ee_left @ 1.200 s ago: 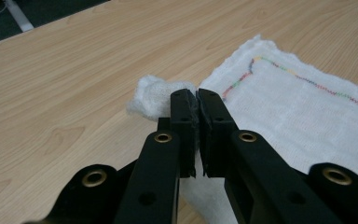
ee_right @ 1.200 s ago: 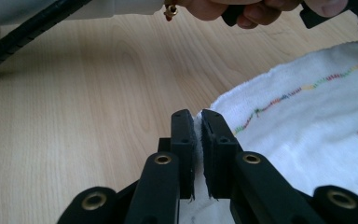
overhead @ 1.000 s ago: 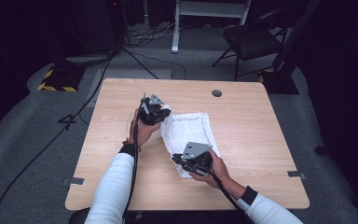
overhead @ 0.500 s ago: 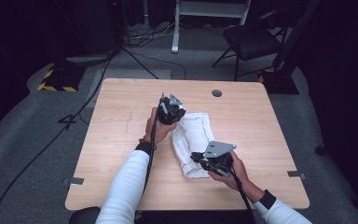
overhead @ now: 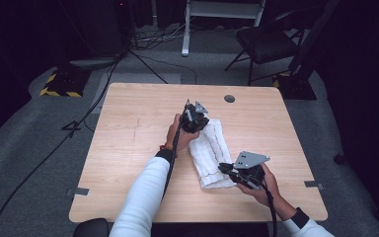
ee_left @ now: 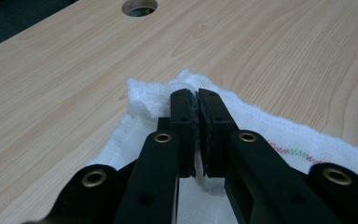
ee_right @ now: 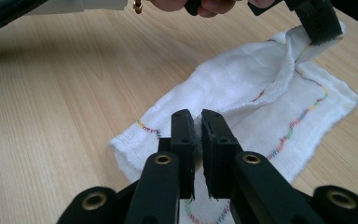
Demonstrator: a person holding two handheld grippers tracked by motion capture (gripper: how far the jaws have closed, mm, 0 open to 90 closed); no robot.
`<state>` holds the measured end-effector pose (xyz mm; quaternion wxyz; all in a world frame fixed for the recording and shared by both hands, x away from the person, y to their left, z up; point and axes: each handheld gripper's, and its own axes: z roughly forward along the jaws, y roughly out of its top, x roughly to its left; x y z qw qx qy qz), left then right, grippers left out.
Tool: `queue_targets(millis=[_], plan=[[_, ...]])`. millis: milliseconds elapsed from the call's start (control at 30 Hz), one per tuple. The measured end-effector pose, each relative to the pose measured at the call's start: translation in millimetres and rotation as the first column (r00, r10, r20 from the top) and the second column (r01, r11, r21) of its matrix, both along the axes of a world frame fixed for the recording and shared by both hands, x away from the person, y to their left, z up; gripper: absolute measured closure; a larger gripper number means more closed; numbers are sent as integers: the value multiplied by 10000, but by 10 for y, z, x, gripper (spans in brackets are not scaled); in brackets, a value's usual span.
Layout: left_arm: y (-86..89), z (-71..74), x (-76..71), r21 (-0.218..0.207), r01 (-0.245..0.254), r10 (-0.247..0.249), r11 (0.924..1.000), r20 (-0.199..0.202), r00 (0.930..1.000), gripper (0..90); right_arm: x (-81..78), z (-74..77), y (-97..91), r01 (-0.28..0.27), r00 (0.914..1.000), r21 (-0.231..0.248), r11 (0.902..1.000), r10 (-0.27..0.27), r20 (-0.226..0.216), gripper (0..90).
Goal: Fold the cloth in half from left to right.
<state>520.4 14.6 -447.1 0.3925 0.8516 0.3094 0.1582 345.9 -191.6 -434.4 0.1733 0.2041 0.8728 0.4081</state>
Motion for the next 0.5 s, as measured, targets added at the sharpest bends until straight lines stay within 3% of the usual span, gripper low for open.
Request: queue_targets(millis=[500], plan=[[-350, -89, 103, 177, 241, -239, 9996, -122, 9996, 841, -72, -91, -321, 545, 9980, -279, 9981, -553, -318, 852]])
